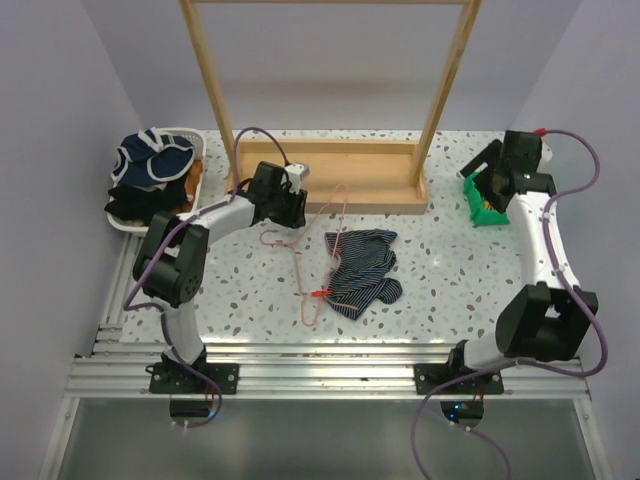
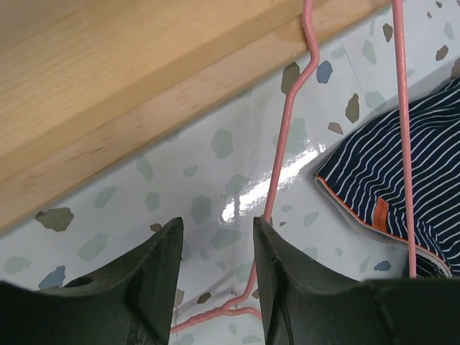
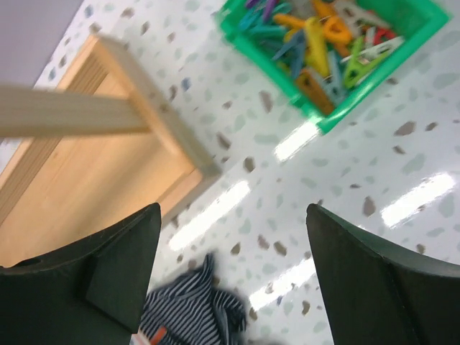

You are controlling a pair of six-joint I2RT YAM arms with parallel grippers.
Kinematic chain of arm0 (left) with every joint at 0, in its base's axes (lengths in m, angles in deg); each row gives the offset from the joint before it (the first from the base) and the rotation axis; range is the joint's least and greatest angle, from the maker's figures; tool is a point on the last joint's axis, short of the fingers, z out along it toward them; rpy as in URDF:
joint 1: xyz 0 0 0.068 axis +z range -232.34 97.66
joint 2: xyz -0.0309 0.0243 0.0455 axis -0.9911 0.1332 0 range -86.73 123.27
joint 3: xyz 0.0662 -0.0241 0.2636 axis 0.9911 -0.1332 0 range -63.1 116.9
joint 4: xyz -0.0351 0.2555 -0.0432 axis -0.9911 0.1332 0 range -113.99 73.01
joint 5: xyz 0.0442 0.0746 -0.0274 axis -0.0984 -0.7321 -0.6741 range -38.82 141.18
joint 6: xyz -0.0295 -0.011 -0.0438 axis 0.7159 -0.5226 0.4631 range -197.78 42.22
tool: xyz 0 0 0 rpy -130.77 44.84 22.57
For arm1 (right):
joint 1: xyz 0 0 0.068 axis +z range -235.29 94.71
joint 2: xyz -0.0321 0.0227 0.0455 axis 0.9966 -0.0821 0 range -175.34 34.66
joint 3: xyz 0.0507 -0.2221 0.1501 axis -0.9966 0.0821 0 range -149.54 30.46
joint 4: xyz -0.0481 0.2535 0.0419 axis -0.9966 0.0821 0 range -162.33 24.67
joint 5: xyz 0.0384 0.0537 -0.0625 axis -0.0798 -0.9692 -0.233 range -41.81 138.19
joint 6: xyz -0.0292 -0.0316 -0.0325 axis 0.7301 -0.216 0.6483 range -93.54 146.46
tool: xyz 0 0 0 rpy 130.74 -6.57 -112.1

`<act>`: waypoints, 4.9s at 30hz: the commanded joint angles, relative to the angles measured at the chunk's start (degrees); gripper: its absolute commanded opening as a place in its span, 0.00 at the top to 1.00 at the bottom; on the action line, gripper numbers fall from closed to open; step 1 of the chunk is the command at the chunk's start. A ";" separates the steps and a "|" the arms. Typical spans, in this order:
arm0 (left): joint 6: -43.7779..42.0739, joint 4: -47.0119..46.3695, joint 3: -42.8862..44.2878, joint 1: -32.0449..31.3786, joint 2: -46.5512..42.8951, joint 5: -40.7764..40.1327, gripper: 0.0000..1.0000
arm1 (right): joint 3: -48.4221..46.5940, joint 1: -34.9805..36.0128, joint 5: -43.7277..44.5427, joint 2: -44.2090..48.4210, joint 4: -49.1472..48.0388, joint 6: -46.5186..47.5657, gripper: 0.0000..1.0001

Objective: Remove the underwear clipped to the hanger

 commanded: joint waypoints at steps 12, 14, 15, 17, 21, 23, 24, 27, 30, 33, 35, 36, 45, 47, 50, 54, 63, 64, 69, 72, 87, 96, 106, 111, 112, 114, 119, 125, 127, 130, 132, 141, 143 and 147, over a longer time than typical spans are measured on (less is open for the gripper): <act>-6.87 2.50 3.68 -1.14 3.09 12.47 0.54 | 3.39 15.20 -6.90 6.30 10.86 6.66 0.14; -6.96 2.51 3.51 -1.14 2.12 12.65 0.53 | 3.92 15.55 -7.26 6.91 11.12 6.92 0.14; -7.31 2.33 3.42 -1.14 1.94 13.26 0.53 | 4.01 15.55 -7.87 6.91 11.38 7.19 0.14; -7.31 3.73 4.03 -1.23 2.99 13.88 0.52 | 4.01 15.73 -8.22 6.83 12.26 7.36 0.14; -9.59 5.76 5.53 -2.90 7.55 9.69 0.53 | 4.01 17.04 -8.84 6.91 12.96 7.45 0.14; -9.60 6.20 5.88 -3.78 8.53 7.82 0.55 | 3.92 18.62 -8.84 7.00 13.49 7.63 0.15; -9.42 6.29 5.97 -3.95 9.14 6.77 0.58 | 3.92 19.15 -9.88 7.17 13.67 7.72 0.16; -9.24 7.08 6.58 -3.87 9.50 6.23 0.88 | 4.53 22.23 -11.73 8.14 14.46 7.89 0.20; -8.63 7.87 6.32 -3.96 8.28 5.88 1.00 | 4.80 26.09 -14.99 8.06 16.74 8.50 0.23; -7.93 7.96 5.09 -3.87 6.08 6.49 1.00 | 4.54 31.71 -15.79 7.70 19.73 8.25 0.24; -8.01 7.96 4.22 -3.87 5.20 7.11 1.00 | 4.01 37.16 -14.74 6.56 22.45 7.72 0.24; -5.92 7.96 4.04 -3.87 4.58 7.72 1.00 | 4.01 39.09 -13.42 6.13 22.81 6.93 0.24; -3.44 6.46 0.70 -3.87 2.82 8.52 1.00 | 0.41 60.19 -5.68 -6.08 24.48 -1.33 0.12; -3.35 6.38 0.26 -3.87 2.47 8.34 1.00 | -2.66 63.09 -3.31 -10.20 25.09 -2.30 0.10; -2.39 5.94 0.17 -3.87 1.77 8.51 1.00 | -6.71 66.08 -2.25 -15.30 26.15 -2.39 0.09; -1.25 5.32 0.17 -3.87 0.98 9.13 1.00 | -9.44 68.20 -1.19 -19.44 27.47 -2.22 0.08; 0.69 3.21 0.25 -3.96 0.54 10.98 1.00 | -9.79 68.29 1.61 -23.41 28.17 -2.13 0.07; 0.95 3.12 0.34 -4.04 0.54 11.06 1.00 | -9.88 68.37 1.62 -23.93 28.26 -2.21 0.07; 0.95 3.21 0.78 -4.40 0.62 11.33 1.00 | -10.76 68.29 1.27 -25.26 27.91 -2.57 0.12; 0.69 3.39 0.69 -4.40 0.62 11.33 1.00 | -10.76 68.29 1.27 -25.61 27.65 -2.65 0.23; -0.89 4.53 0.17 -4.40 0.53 10.01 1.00 | -6.89 66.71 3.73 -20.78 28.78 -3.53 1.00; -1.07 4.70 -0.19 -4.31 0.62 8.69 1.00 | -2.69 60.67 -7.15 -5.94 21.34 -3.18 1.00; -2.12 7.60 -1.06 -4.13 -2.88 7.11 1.00 | 4.35 30.62 11.72 8.14 25.20 2.34 1.00; -1.16 9.54 -1.24 -3.34 -7.45 7.11 1.00 | 4.02 11.18 13.14 5.43 13.53 5.60 1.00; -0.81 10.06 -0.98 -3.34 -8.94 7.11 1.00 | 3.05 8.46 12.78 1.94 12.36 5.78 1.00; -0.54 11.55 0.16 -3.17 -10.18 6.76 1.00 | -2.37 4.49 12.69 -2.64 10.87 5.08 1.00; 0.16 14.81 2.19 -2.47 -13.34 5.36 1.00 | -11.35 0.53 11.55 -16.16 4.62 0.77 1.00; 0.86 18.32 3.07 -1.50 -15.11 3.69 1.00 | -22.62 -1.14 11.12 -26.91 2.16 -0.28 1.00; 0.86 19.29 3.59 -1.23 -15.20 3.51 1.00 | -25.08 -1.41 10.50 -30.08 1.37 -0.02 0.92; 0.34 21.31 5.17 -1.06 -14.76 2.98 1.00 | -27.28 -2.29 8.13 -32.46 1.37 0.51 0.64; -0.19 23.07 6.31 -1.14 -14.49 2.28 1.00 | -27.28 -2.81 7.51 -32.38 1.37 0.86 0.40; -2.65 32.72 7.90 -1.14 -13.71 -2.63 1.00 | -21.85 -3.34 -1.61 -18.60 6.36 4.63 0.03; -0.99 34.75 6.94 -1.23 -14.23 -4.31 1.00 | -14.77 -2.82 -8.64 -10.46 6.56 4.73 0.02; 3.84 36.52 7.02 -2.11 -16.95 -8.00 1.00 | -4.97 5.15 -17.61 2.14 4.80 8.93 0.02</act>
